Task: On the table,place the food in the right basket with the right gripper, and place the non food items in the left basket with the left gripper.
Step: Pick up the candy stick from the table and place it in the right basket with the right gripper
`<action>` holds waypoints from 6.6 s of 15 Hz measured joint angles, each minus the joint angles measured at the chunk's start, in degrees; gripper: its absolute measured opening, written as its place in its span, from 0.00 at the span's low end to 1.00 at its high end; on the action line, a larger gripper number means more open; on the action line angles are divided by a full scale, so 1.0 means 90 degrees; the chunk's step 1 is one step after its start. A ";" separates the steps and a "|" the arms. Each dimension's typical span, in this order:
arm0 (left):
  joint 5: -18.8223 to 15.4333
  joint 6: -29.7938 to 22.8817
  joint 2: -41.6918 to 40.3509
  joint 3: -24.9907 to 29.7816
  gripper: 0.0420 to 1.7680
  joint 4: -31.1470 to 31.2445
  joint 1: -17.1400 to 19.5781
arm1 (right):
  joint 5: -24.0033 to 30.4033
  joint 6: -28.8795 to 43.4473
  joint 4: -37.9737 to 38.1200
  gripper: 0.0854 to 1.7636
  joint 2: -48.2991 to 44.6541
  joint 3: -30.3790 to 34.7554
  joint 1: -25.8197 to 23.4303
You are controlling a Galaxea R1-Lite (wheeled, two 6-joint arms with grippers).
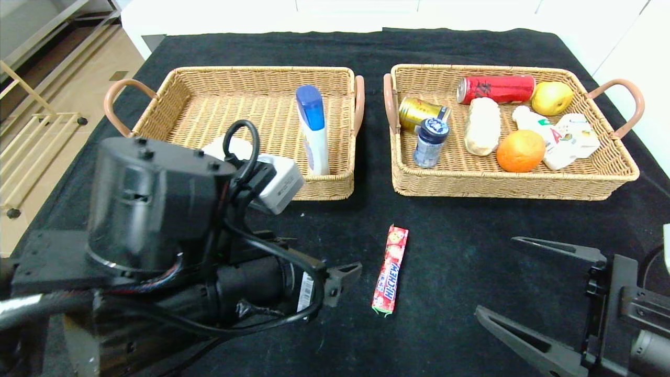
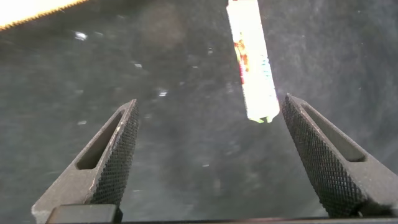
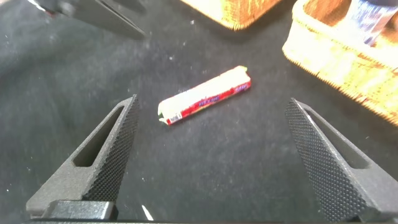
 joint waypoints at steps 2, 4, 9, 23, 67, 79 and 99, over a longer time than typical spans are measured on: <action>-0.0469 0.0410 -0.0515 0.0882 0.94 -0.0712 0.0259 | -0.0020 -0.0012 -0.0046 0.97 0.0107 0.0000 -0.0012; -0.0656 0.0656 -0.0944 0.1364 0.95 -0.0918 0.0428 | -0.0012 -0.0012 -0.0060 0.97 0.0150 0.0007 0.0000; -0.0708 0.0731 -0.1464 0.2445 0.96 -0.2272 0.0599 | -0.0011 -0.0022 -0.0019 0.97 0.0223 0.0022 0.0061; -0.1822 0.0666 -0.1902 0.3488 0.97 -0.3094 0.1856 | -0.1084 0.0619 0.0425 0.97 0.0794 -0.0452 0.0278; -0.2756 0.0355 -0.1890 0.3626 0.97 -0.3527 0.2709 | -0.5085 0.6418 1.0412 0.97 0.5023 -0.9147 0.2174; -0.2769 0.0367 -0.1899 0.3664 0.97 -0.3524 0.2767 | -0.5079 0.6565 1.0439 0.16 0.5277 -0.9154 0.2251; -0.2869 0.0355 -0.1890 0.3706 0.97 -0.3528 0.2767 | -0.5345 0.6519 1.0789 0.16 0.4800 -0.9166 0.2351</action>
